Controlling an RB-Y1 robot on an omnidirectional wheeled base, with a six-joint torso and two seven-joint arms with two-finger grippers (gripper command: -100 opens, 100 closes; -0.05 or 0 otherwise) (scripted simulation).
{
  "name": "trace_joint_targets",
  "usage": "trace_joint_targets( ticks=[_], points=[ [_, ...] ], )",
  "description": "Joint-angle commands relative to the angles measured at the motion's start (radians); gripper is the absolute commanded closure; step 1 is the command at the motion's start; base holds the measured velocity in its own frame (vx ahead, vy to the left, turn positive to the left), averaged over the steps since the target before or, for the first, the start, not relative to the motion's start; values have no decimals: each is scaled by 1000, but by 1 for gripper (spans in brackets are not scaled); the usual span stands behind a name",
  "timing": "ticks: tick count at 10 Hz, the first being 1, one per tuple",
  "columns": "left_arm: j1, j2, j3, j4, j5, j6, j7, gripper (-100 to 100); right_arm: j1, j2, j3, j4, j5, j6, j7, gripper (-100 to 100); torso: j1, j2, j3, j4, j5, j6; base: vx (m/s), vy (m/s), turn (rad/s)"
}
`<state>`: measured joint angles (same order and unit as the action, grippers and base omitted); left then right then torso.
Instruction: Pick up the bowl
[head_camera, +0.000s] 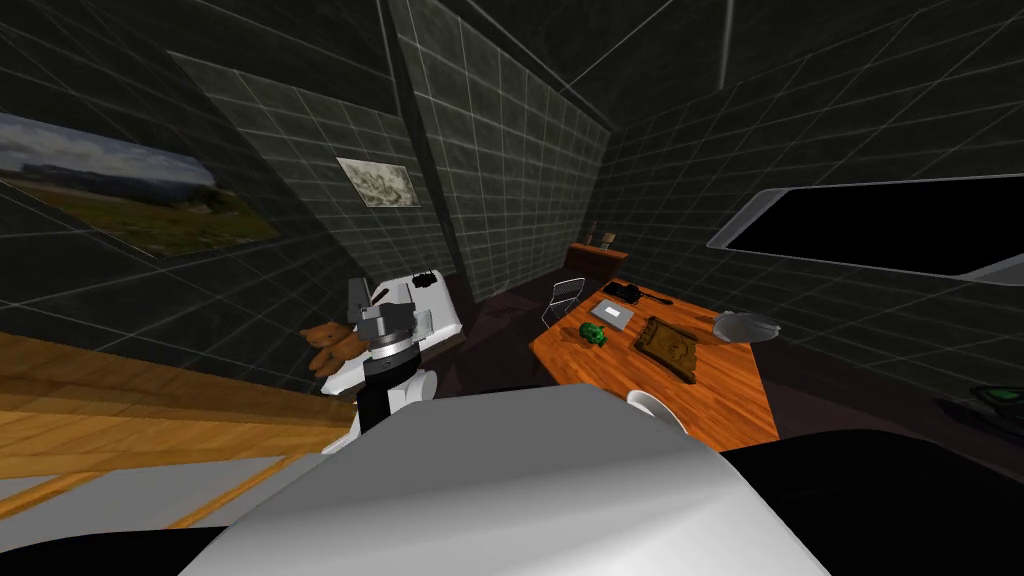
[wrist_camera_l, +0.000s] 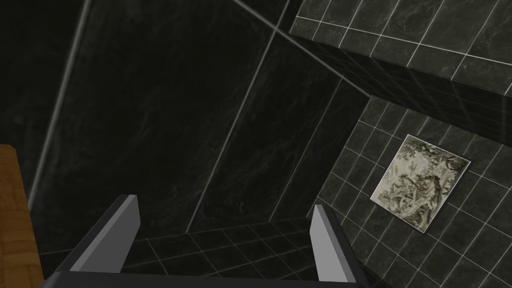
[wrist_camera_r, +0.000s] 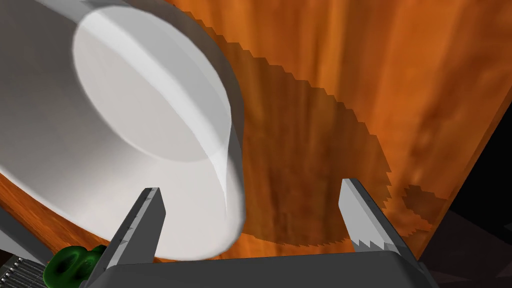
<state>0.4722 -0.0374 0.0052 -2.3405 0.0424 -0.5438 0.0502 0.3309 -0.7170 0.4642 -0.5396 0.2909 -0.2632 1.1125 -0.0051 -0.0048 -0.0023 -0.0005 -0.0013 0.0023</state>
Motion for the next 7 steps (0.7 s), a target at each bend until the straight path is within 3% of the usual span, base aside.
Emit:
trace_joint_targets(
  ticks=[1,3,4,5,7],
  points=[
    [0,0,0,0,0,0,0,0,2,-2,11,-8,-50,-9,50,-100,0,0,0,0,0,0,124,-1,-313],
    [0,0,0,0,0,0,0,0,2,-2,11,-8,-51,-9,104,-100,1,-1,-1,0,0,-2,56,4,-15],
    [0,0,0,0,0,0,0,0,-12,0,33,7,-99,-39,134,-100,0,1,0,0,0,-2,114,-25,-426],
    [0,0,0,0,0,0,0,0,-12,0,33,7,-126,-39,162,-100,-1,-2,-1,-1,0,0,130,3,-285],
    [0,0,0,0,0,0,0,0,-12,0,33,7,-127,-39,222,-100,1,-1,-1,0,0,-2,41,12,29]
  ],
)
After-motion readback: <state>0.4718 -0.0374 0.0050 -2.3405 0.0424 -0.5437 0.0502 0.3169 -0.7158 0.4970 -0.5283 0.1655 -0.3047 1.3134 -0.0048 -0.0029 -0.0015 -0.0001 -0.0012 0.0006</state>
